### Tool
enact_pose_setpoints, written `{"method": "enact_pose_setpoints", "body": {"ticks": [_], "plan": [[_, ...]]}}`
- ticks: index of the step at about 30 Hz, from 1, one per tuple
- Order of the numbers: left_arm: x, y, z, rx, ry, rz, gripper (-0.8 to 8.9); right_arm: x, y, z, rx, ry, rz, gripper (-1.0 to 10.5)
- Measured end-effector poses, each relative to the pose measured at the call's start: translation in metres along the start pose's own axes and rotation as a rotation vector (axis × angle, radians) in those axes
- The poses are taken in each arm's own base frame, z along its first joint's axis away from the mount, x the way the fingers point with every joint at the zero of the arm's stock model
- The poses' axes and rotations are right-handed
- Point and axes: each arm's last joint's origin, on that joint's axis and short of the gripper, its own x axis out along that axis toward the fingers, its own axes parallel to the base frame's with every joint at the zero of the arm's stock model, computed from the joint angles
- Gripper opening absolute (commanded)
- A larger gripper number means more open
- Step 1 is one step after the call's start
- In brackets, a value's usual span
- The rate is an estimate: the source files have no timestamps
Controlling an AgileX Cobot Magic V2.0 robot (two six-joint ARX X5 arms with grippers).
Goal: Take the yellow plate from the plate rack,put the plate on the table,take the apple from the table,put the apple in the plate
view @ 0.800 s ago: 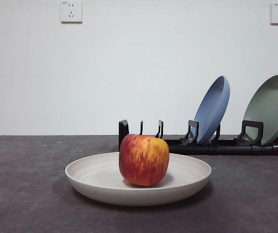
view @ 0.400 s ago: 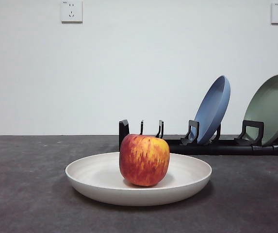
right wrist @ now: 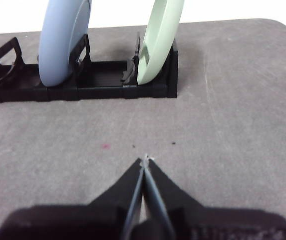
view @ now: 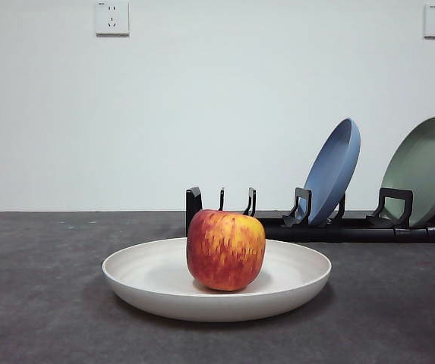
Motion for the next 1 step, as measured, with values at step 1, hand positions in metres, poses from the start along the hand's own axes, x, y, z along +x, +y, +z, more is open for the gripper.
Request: {"method": "enact_pose_setpoints", "body": {"ticks": [1], "plan": [[0.0000,0.0000,0.0000,0.000,0.000,0.000,-0.04,0.0000,0.0000,0.0002,0.000,-0.002,0.000,0.1]]}}
